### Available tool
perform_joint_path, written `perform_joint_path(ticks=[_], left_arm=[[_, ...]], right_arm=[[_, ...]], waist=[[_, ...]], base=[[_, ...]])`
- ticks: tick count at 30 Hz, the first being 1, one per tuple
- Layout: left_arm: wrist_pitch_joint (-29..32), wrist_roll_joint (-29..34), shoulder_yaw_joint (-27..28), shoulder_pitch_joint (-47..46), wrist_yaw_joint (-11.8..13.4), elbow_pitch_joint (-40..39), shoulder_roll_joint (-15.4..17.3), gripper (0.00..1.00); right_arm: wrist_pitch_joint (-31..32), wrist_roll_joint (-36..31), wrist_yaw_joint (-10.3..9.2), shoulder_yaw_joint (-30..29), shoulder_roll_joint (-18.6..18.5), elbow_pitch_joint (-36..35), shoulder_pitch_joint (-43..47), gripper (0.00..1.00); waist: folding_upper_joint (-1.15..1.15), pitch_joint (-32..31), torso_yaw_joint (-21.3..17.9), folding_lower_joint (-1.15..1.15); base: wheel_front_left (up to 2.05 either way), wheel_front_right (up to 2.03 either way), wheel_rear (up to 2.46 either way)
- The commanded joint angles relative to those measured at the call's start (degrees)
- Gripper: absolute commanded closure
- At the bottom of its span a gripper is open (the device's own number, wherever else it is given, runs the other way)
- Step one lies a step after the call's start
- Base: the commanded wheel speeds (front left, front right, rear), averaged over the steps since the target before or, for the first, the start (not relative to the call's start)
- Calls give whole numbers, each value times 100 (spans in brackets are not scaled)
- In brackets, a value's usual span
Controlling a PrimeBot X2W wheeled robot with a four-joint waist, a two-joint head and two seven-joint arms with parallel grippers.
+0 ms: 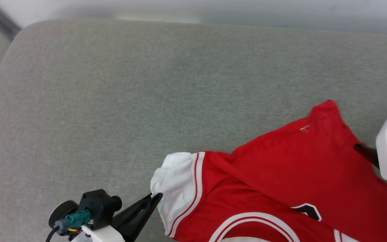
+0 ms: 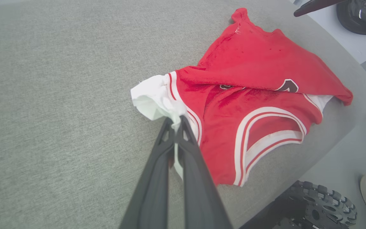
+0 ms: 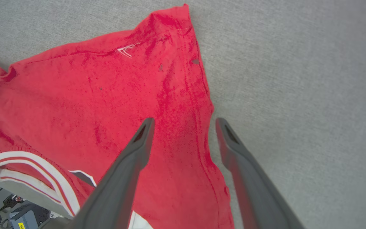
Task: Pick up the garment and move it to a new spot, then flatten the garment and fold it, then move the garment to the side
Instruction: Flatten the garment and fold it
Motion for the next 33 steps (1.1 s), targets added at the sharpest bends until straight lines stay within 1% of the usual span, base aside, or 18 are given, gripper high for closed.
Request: perform_joint_path(ticks=[1, 7, 12, 17, 19, 23, 25, 26, 27, 28, 33], left_arm=[[13, 55, -32, -128, -38, -62, -25, 100], [86, 191, -107, -446, -142, -175, -111, 100], [91, 287, -168, -670, -222, -223, -195, 100], [9, 327, -213, -766, -230, -188, -313, 100], [-21, 341, -227, -802, -244, -174, -331, 100], [-46, 337, -199, -853, -245, -161, -349, 100], [-59, 337, -189, -857, -250, -140, -343, 100], [-64, 339, -188, -863, -254, -132, -341, 100], [-72, 337, -187, -876, -250, -130, -345, 100], [-73, 329, -188, -885, -251, -125, -352, 100], [-91, 291, -166, -854, -225, -94, -327, 100]], right_arm=[[48, -95, -2, 71, 74, 140, -260, 0], [-43, -418, -2, 206, 111, 874, -940, 0], [-119, -657, -2, 255, -11, 1402, -1244, 0], [-118, -752, -2, 216, -11, 1816, -1316, 0], [-83, -761, -2, 251, -36, 1927, -1256, 0], [-225, -820, -2, 310, -51, 2131, -1179, 0], [-265, -783, -2, 331, 19, 2265, -1136, 0], [-264, -750, -2, 363, 52, 2326, -1114, 27], [-277, -728, -2, 401, 70, 2366, -1092, 72], [-298, -713, -2, 458, 65, 2396, -1062, 100], [-562, -590, -2, 537, -48, 2498, -1009, 100]], waist=[[0, 276, 264, 0], [0, 636, 626, 0], [0, 854, 855, 0], [0, 1000, 1010, 0], [0, 1045, 1057, 0], [0, 1097, 1105, 0], [0, 1099, 1114, 0], [0, 1094, 1115, 0], [0, 1087, 1113, 0], [0, 1079, 1109, 0], [0, 959, 1039, 0]], base=[[0, 0, 0], [0, 0, 0], [0, 0, 0], [0, 0, 0], [0, 0, 0], [0, 0, 0], [0, 0, 0], [0, 0, 0], [0, 0, 0], [0, 0, 0], [0, 0, 0]])
